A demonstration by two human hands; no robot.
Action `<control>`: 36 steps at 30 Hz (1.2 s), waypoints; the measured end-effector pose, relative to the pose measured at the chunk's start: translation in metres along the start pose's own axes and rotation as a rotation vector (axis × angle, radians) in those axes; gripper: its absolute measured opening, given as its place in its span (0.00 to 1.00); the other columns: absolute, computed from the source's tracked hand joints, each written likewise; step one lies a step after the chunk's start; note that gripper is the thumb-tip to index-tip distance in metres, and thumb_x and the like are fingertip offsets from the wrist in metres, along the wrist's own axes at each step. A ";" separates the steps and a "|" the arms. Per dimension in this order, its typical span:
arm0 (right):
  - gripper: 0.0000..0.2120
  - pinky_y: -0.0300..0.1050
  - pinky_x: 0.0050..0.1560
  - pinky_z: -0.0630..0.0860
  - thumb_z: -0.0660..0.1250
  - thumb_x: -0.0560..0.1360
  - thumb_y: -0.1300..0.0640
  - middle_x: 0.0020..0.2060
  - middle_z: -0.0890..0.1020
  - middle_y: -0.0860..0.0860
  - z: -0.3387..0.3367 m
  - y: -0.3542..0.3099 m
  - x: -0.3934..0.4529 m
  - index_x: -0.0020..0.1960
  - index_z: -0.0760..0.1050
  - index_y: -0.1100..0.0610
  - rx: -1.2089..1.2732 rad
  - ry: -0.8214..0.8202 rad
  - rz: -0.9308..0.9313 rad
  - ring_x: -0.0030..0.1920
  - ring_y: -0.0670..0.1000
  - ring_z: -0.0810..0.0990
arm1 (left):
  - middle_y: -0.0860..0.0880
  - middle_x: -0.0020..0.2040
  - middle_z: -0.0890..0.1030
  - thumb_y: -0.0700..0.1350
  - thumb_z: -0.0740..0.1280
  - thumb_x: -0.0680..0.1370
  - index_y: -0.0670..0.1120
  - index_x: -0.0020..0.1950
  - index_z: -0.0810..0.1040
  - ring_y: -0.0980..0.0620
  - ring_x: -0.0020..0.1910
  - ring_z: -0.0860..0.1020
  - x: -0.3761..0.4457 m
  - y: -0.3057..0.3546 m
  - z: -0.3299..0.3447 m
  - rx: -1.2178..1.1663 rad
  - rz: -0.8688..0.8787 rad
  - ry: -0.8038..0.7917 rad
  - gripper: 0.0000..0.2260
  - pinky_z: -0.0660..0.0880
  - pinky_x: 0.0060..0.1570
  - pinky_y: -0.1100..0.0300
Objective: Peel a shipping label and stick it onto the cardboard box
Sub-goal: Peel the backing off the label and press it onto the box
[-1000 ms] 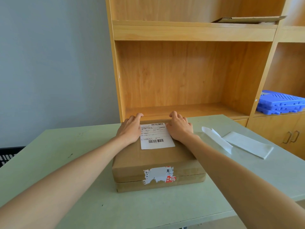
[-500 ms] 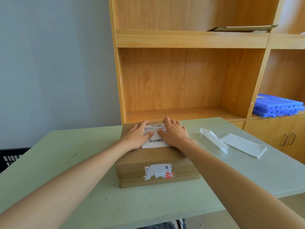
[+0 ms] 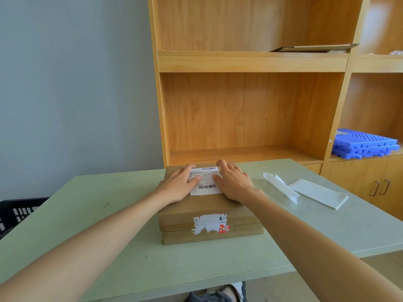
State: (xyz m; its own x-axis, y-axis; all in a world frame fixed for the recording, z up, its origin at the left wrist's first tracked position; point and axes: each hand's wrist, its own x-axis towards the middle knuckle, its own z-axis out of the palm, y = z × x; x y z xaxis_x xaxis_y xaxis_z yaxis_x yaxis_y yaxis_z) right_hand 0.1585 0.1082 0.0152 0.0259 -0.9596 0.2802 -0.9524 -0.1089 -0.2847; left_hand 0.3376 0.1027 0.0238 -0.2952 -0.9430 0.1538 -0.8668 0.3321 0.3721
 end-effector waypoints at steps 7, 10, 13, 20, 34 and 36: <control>0.25 0.54 0.65 0.66 0.55 0.80 0.41 0.70 0.71 0.53 0.001 0.000 -0.017 0.72 0.59 0.52 -0.050 0.003 -0.034 0.70 0.57 0.67 | 0.51 0.80 0.58 0.64 0.54 0.81 0.57 0.79 0.53 0.46 0.79 0.56 -0.014 0.011 0.008 0.002 0.059 -0.056 0.29 0.59 0.72 0.49; 0.25 0.55 0.65 0.66 0.56 0.80 0.40 0.69 0.72 0.53 -0.002 0.005 -0.021 0.72 0.60 0.51 -0.040 0.007 -0.038 0.70 0.57 0.68 | 0.51 0.80 0.59 0.63 0.53 0.81 0.57 0.79 0.53 0.47 0.78 0.59 -0.018 0.004 0.006 0.075 0.058 -0.035 0.28 0.62 0.70 0.49; 0.23 0.55 0.64 0.67 0.56 0.80 0.41 0.69 0.72 0.53 -0.007 0.014 -0.026 0.70 0.61 0.52 -0.035 0.009 -0.035 0.69 0.57 0.69 | 0.51 0.80 0.60 0.62 0.52 0.82 0.58 0.79 0.53 0.47 0.77 0.61 -0.022 -0.006 0.001 0.116 0.049 -0.027 0.26 0.64 0.69 0.48; 0.21 0.54 0.58 0.68 0.56 0.81 0.43 0.68 0.73 0.52 -0.015 0.025 -0.035 0.69 0.62 0.51 0.006 0.002 0.015 0.68 0.56 0.69 | 0.51 0.80 0.59 0.59 0.51 0.83 0.57 0.78 0.55 0.48 0.77 0.61 -0.030 -0.019 -0.004 0.122 0.041 -0.017 0.23 0.65 0.69 0.47; 0.11 0.47 0.45 0.73 0.57 0.79 0.58 0.54 0.82 0.49 -0.021 0.018 -0.030 0.56 0.76 0.51 0.066 0.248 -0.023 0.55 0.57 0.78 | 0.53 0.72 0.73 0.48 0.58 0.84 0.53 0.70 0.71 0.48 0.70 0.71 -0.008 0.015 -0.008 0.139 0.170 0.089 0.15 0.71 0.60 0.52; 0.12 0.47 0.42 0.75 0.55 0.79 0.59 0.49 0.83 0.49 -0.024 0.017 -0.027 0.51 0.77 0.50 0.066 0.238 -0.006 0.49 0.57 0.80 | 0.54 0.66 0.77 0.46 0.60 0.83 0.54 0.66 0.75 0.50 0.65 0.75 -0.001 0.023 -0.004 0.109 0.205 0.106 0.13 0.72 0.55 0.57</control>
State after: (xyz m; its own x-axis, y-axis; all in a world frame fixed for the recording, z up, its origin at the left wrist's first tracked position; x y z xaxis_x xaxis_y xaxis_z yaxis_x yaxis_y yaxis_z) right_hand 0.1343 0.1380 0.0244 -0.0480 -0.8714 0.4883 -0.9302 -0.1391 -0.3397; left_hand 0.3192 0.1109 0.0359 -0.4304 -0.8465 0.3135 -0.8332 0.5061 0.2228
